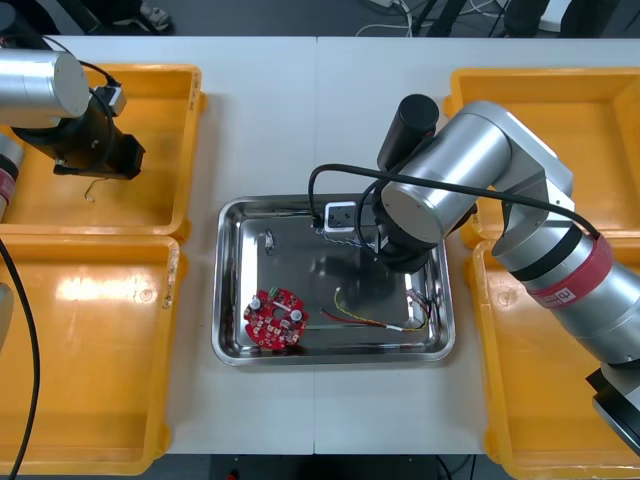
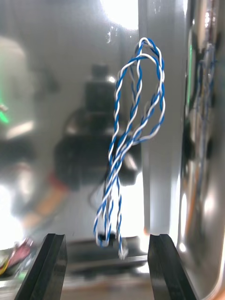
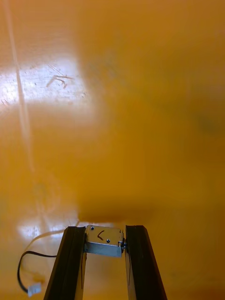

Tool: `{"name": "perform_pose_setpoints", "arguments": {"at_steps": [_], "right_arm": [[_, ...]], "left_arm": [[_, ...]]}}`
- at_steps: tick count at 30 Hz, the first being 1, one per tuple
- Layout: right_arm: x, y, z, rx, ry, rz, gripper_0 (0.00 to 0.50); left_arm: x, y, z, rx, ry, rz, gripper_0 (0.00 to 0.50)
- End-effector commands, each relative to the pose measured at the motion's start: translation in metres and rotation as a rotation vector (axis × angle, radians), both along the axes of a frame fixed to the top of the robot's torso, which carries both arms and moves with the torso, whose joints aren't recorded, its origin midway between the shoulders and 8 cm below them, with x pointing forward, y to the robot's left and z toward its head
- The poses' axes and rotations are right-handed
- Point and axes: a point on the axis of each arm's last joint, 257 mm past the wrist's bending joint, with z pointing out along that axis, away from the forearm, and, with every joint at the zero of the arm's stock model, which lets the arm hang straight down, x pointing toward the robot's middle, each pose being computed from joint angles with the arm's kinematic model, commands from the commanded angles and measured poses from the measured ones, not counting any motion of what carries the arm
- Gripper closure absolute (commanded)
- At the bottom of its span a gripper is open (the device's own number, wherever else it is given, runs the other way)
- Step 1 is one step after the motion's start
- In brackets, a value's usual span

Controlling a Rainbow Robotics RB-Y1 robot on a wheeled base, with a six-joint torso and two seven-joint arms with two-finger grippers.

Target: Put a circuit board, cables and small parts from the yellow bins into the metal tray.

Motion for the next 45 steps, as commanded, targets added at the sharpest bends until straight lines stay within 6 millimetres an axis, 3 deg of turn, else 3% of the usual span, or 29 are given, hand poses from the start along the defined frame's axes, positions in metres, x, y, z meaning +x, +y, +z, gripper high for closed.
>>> {"name": "perform_pose_setpoints", "arguments": {"at_steps": [1, 8, 14, 17, 24, 31, 45], "right_arm": [[-0.005, -0.006, 0.033, 0.032, -0.022, -0.028, 0.0], [-0.021, -0.026, 0.058, 0.032, 0.002, -0.091, 0.0], [-0.013, -0.031, 0.099, 0.126, -0.086, -0.13, 0.0], [-0.014, -0.037, 0.109, 0.157, -0.101, -0.171, 0.0], [-0.022, -0.06, 0.127, 0.273, -0.095, -0.336, 0.0], [-0.026, -0.098, 0.143, 0.408, -0.061, -0.537, 0.0], [-0.041, -0.178, 0.161, 0.665, -0.012, -1.003, 0.0]], "left_arm": [[0.009, 0.011, 0.073, 0.101, -0.082, -0.097, 0.5], [-0.006, 0.006, 0.098, 0.154, -0.069, -0.107, 0.5], [-0.025, -0.011, 0.116, 0.153, -0.055, -0.104, 0.5], [-0.032, -0.021, 0.12, 0.15, -0.06, -0.1, 0.5], [-0.047, -0.061, 0.124, 0.134, -0.078, -0.094, 0.5], [-0.058, -0.111, 0.119, 0.085, -0.098, -0.078, 0.5], [-0.081, -0.204, 0.088, -0.032, -0.113, -0.059, 0.5]]}}
